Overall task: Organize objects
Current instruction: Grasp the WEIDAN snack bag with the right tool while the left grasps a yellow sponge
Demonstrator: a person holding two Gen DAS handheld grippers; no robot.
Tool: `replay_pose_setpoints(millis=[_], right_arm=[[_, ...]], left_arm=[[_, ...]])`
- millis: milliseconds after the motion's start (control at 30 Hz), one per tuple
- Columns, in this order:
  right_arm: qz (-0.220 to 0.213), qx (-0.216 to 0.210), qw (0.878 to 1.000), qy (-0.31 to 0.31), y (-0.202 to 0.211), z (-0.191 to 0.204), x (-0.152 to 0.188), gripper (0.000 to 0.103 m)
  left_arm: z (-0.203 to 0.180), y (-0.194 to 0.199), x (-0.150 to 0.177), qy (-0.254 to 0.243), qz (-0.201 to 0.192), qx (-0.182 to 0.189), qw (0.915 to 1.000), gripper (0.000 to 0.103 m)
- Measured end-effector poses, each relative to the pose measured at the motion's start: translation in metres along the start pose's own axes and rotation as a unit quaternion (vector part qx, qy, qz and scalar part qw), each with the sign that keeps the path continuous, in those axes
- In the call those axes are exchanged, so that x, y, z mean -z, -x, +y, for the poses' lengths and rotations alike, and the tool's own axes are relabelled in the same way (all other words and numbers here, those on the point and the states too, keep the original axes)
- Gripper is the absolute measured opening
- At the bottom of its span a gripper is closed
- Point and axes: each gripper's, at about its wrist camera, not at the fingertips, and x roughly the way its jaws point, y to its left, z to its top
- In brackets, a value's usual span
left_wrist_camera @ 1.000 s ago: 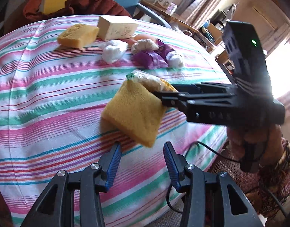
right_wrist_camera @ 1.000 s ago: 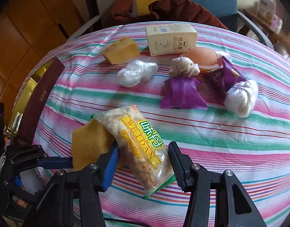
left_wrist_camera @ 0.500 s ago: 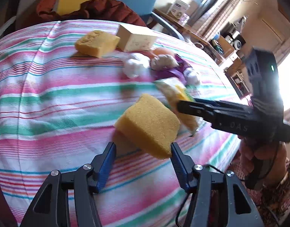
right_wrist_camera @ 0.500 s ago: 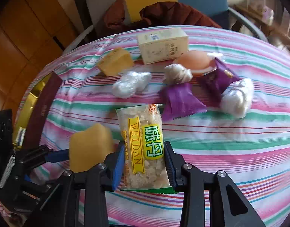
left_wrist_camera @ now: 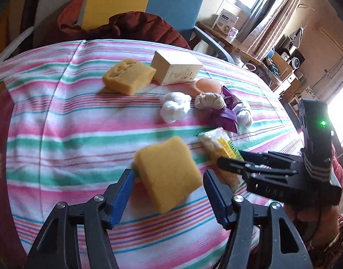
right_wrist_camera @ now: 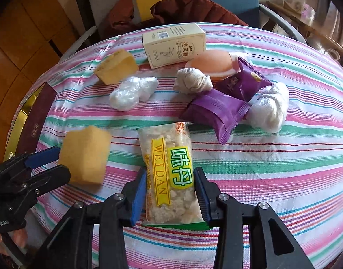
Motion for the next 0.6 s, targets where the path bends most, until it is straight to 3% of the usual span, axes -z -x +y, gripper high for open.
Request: replay_pose_setpoints(millis=[100, 200, 400, 500, 600], right_arm=[[0.003, 0.001, 1.000, -0.002, -0.002, 0.000, -0.001, 0.043], [0.002, 0.005, 1.000, 0.003, -0.002, 0.001, 0.000, 0.043], [0.004, 0.011, 1.000, 0.013, -0.004, 0.004, 0.000, 0.045], [0.006, 0.021, 0.999, 0.030, -0.008, 0.011, 0.000, 0.048], [0.003, 0.042, 0.998, 0.054, -0.009, 0.018, 0.003, 0.048]], left_arm=[[-0.003, -0.017, -0.005, -0.013, 0.025, -0.015, 0.9995, 0.070], [0.003, -0.022, 0.000, -0.020, 0.025, -0.028, 0.9991, 0.070], [0.008, -0.013, 0.015, -0.045, -0.010, -0.012, 0.9988, 0.060], [0.012, -0.004, 0.022, -0.034, -0.020, 0.000, 0.9992, 0.056], [0.014, 0.006, 0.027, -0.037, -0.030, -0.012, 0.9988, 0.054]])
